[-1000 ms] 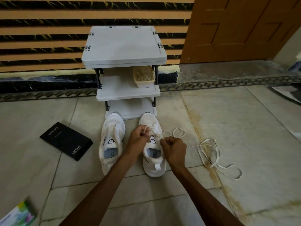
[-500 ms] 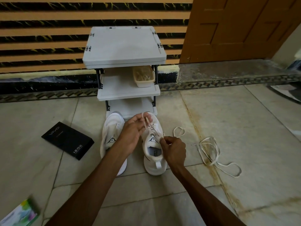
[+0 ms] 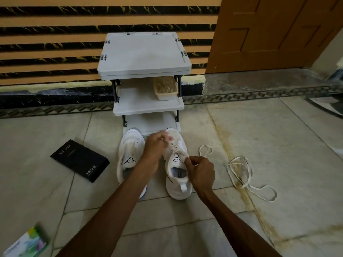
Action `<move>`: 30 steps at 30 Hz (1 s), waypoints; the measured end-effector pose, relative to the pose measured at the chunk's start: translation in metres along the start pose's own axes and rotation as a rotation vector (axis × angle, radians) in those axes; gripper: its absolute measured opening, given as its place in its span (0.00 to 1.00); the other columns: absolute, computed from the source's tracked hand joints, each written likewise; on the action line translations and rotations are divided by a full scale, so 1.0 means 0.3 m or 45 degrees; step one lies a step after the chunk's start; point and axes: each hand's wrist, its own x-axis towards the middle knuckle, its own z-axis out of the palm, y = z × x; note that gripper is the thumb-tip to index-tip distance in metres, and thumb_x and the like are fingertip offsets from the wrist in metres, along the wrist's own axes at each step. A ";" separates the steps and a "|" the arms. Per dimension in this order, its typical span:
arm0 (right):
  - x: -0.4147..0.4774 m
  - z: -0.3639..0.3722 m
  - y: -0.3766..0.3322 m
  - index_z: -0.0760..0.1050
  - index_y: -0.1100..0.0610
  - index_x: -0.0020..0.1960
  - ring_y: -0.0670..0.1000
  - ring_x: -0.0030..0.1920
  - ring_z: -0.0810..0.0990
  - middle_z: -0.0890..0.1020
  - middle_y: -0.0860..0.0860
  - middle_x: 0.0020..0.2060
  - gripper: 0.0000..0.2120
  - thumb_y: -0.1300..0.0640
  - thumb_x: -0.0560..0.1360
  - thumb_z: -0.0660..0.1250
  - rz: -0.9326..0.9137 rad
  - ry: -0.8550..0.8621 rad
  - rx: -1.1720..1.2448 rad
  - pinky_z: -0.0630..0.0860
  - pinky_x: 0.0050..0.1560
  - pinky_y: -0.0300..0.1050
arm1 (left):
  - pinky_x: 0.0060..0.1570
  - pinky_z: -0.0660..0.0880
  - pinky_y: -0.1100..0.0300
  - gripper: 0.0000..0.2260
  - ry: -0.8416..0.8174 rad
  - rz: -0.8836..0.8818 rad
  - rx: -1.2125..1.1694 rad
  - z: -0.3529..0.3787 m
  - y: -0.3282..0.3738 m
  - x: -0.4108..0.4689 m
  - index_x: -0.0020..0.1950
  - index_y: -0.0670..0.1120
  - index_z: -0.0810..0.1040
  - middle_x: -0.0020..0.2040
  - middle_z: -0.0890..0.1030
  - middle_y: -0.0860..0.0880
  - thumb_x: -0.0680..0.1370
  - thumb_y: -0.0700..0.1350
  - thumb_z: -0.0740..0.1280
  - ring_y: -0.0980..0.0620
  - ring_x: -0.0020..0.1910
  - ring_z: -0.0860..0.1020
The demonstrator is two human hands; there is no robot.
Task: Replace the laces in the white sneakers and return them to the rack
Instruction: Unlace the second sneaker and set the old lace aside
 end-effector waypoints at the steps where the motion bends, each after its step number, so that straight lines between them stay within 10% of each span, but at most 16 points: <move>1: 0.000 0.000 -0.001 0.84 0.51 0.50 0.48 0.38 0.81 0.85 0.49 0.41 0.12 0.45 0.76 0.66 -0.009 -0.003 0.000 0.77 0.40 0.42 | 0.47 0.74 0.62 0.12 -0.011 -0.099 -0.328 -0.019 0.013 0.008 0.39 0.43 0.72 0.43 0.78 0.48 0.76 0.28 0.57 0.50 0.46 0.77; 4: -0.008 0.008 -0.004 0.84 0.51 0.51 0.48 0.37 0.81 0.85 0.49 0.41 0.13 0.45 0.76 0.66 -0.030 0.006 0.026 0.78 0.39 0.42 | 0.51 0.76 0.54 0.10 -0.116 -0.232 -0.674 -0.043 0.006 0.004 0.43 0.42 0.71 0.39 0.79 0.45 0.79 0.32 0.55 0.48 0.40 0.79; 10: -0.004 0.002 -0.004 0.84 0.52 0.52 0.46 0.37 0.80 0.85 0.49 0.42 0.13 0.45 0.77 0.66 -0.043 0.000 -0.009 0.73 0.37 0.37 | 0.55 0.71 0.58 0.10 -0.273 0.838 1.540 -0.009 -0.114 0.037 0.57 0.42 0.79 0.56 0.79 0.46 0.79 0.40 0.62 0.48 0.56 0.74; 12: -0.004 -0.001 -0.008 0.84 0.52 0.53 0.46 0.37 0.81 0.86 0.49 0.42 0.13 0.46 0.77 0.66 -0.047 0.006 -0.013 0.71 0.38 0.36 | 0.61 0.69 0.55 0.13 -0.417 0.893 1.854 0.006 -0.151 0.034 0.61 0.43 0.78 0.62 0.75 0.45 0.77 0.43 0.66 0.47 0.61 0.70; 19: -0.007 -0.008 -0.010 0.84 0.51 0.50 0.46 0.34 0.78 0.85 0.49 0.39 0.12 0.46 0.77 0.66 -0.040 0.006 -0.043 0.68 0.35 0.37 | 0.39 0.67 0.63 0.06 0.210 0.433 0.770 -0.025 -0.095 0.026 0.39 0.43 0.80 0.42 0.78 0.49 0.76 0.40 0.67 0.53 0.40 0.74; 23: -0.008 -0.008 -0.014 0.84 0.53 0.47 0.45 0.32 0.76 0.84 0.49 0.36 0.12 0.47 0.77 0.66 -0.036 -0.002 -0.053 0.64 0.31 0.35 | 0.44 0.79 0.51 0.10 0.379 0.179 0.253 -0.071 -0.090 0.048 0.38 0.46 0.77 0.38 0.79 0.47 0.78 0.44 0.62 0.45 0.39 0.78; 30: 0.005 -0.010 -0.009 0.81 0.52 0.39 0.47 0.32 0.78 0.81 0.48 0.33 0.14 0.47 0.77 0.63 -0.185 -0.010 -0.228 0.68 0.31 0.38 | 0.45 0.74 0.50 0.09 -0.067 -0.091 0.632 -0.091 -0.084 0.048 0.53 0.40 0.77 0.42 0.75 0.47 0.79 0.37 0.58 0.47 0.45 0.74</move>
